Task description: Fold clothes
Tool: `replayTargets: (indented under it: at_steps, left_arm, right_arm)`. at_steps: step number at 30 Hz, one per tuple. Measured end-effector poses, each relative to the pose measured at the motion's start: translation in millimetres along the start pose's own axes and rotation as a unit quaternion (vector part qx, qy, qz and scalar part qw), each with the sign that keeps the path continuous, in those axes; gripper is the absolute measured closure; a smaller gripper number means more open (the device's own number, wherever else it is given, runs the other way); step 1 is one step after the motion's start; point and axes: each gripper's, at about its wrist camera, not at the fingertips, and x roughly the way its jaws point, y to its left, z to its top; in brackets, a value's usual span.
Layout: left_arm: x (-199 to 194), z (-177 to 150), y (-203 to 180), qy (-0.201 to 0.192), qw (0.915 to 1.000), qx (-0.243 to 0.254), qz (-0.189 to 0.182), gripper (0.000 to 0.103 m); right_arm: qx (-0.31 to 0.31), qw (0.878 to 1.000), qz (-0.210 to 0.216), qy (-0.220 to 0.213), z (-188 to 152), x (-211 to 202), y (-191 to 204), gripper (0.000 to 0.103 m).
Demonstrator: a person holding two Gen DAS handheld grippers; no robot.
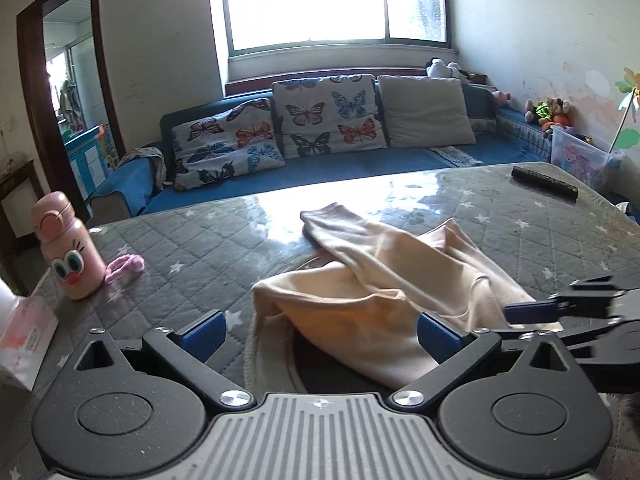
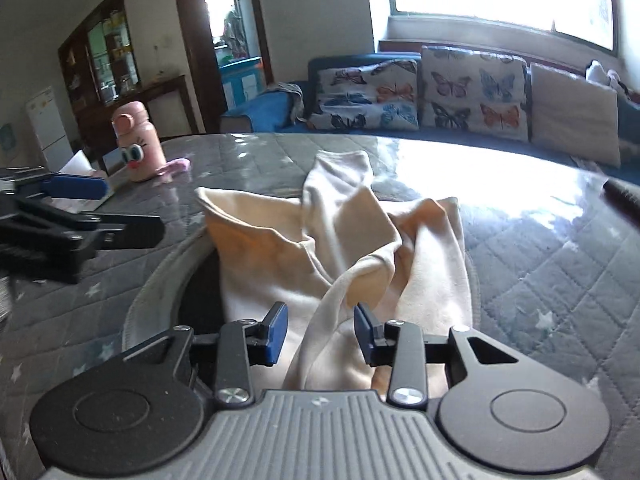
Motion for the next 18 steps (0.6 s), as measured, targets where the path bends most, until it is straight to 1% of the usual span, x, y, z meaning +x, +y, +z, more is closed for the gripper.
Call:
replayTargets:
  at_steps: [1,2,3,4,5,6,8,10,13,15,18]
  left_arm:
    - [0,1,0,-0.001,1.0,0.001,-0.001,0.0]
    - [0,2,0,-0.002,1.0,0.002,-0.001,0.0]
    - [0,3,0,-0.003,1.0,0.002,-0.001,0.0]
    - [-1,3,0,-0.004,1.0,0.003,0.0,0.0]
    - [-2,3,1,-0.006,1.0,0.003,0.001,0.0]
    - [-3,4,3,-0.006,1.0,0.002,0.001,0.0]
    - [-4,4,7,-0.007,1.0,-0.003,0.003,0.0]
    - [-5,6,7,-0.008,1.0,-0.004,0.0,0.0]
    - [-7,7,8,-0.01,0.9999,-0.004,-0.005,0.0]
    - [-8,8,7,-0.012,0.9999,-0.002,-0.009,0.0]
    - [-8,8,1,-0.01,0.9997,0.007,-0.019,0.0]
  right_arm:
    - [0.004,1.0,0.0,0.002,0,5,-2,0.068]
    - [0.007,1.0,-0.001,0.004,1,11,-4,0.072]
    - [0.004,1.0,0.0,0.006,1,15,-4,0.088]
    - [-0.001,1.0,-0.001,0.004,0,16,-1,0.095]
    - [-0.006,1.0,-0.003,0.001,0,17,2,0.095]
    - [-0.016,1.0,0.001,-0.007,-2,11,6,0.098]
    - [-0.035,0.999,0.012,-0.022,-3,0,18,0.099]
    - [-0.068,0.996,0.035,-0.04,-5,-17,35,0.099]
    - [-0.117,0.99,0.061,-0.052,-13,-37,61,0.099]
    - [-0.15,0.984,0.081,-0.052,-21,-48,80,0.099]
    - [-0.181,0.976,0.115,-0.028,-35,-50,101,0.098]
